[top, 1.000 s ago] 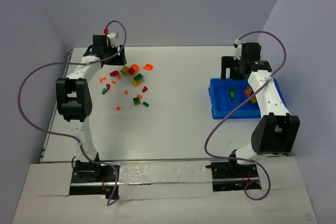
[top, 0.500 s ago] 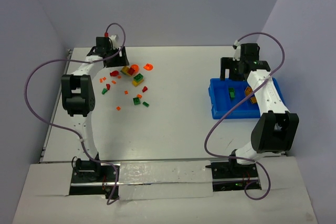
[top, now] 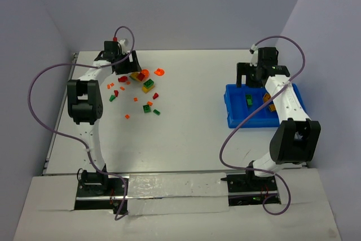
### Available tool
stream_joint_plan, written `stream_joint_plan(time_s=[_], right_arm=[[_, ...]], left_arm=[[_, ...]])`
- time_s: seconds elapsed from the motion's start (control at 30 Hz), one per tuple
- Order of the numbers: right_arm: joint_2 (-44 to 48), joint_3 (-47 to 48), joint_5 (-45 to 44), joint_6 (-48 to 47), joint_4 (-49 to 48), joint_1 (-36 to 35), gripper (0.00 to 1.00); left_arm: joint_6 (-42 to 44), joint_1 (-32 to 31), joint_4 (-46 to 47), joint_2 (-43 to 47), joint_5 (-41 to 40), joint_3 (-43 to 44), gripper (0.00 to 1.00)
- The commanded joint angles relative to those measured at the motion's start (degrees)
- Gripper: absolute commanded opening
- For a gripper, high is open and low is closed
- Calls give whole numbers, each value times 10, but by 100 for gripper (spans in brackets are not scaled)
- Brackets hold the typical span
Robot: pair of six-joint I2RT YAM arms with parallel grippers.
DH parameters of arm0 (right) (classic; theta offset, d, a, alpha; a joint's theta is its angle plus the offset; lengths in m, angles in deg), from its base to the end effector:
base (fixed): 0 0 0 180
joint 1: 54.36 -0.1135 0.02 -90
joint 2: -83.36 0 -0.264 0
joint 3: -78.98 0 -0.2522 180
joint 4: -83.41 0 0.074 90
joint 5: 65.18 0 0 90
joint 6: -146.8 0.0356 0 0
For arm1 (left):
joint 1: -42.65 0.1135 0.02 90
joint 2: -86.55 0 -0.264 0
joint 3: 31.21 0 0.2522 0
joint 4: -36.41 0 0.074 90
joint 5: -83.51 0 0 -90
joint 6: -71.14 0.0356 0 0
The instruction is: Sort the legos into containers by color
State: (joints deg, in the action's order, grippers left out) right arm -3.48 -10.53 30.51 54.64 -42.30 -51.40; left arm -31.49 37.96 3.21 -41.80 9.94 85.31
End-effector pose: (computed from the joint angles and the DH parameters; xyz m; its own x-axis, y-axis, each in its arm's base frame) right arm 0.3263 -0.0133 0.3085 -0.7712 0.0023 -0.6366 -0.0405 0.9978 0.0527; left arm 0.5046 -0.0515 0.1923 -0.7488 -0.1490 -0.6459 0.1168 0.9295 -0.3498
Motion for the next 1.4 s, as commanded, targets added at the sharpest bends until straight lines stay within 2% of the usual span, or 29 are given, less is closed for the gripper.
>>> stream_joint_plan(time_s=[0.0, 0.23, 0.4, 0.57, 0.7, 0.8, 0.93, 1.13, 1.37], right_arm=[[-4, -4, 4, 7, 2, -3, 100], [-6, -2, 5, 7, 3, -3, 100], [-5, -1, 7, 7, 6, -3, 100], [-2, 0, 5, 5, 9, -3, 100], [-4, -2, 8, 7, 8, -3, 100], [-6, 0, 12, 10, 8, -3, 100], [-12, 6, 20, 14, 13, -3, 100], [-8, 2, 18, 11, 13, -4, 100], [-11, 4, 20, 13, 13, -4, 100]], left_arm=[[13, 2, 6, 0, 45, 11, 87], [49, 0, -16, 9, 97, -13, 81], [59, -4, -31, 25, 107, -39, 78], [63, -5, -21, 69, 131, -112, 74], [101, -8, -13, 122, 176, -172, 73], [115, -8, -12, 150, 178, -188, 74], [152, -7, -27, 156, 159, -171, 75], [161, -9, 17, 180, 82, -172, 81], [171, -35, 1, 163, -8, -151, 78]])
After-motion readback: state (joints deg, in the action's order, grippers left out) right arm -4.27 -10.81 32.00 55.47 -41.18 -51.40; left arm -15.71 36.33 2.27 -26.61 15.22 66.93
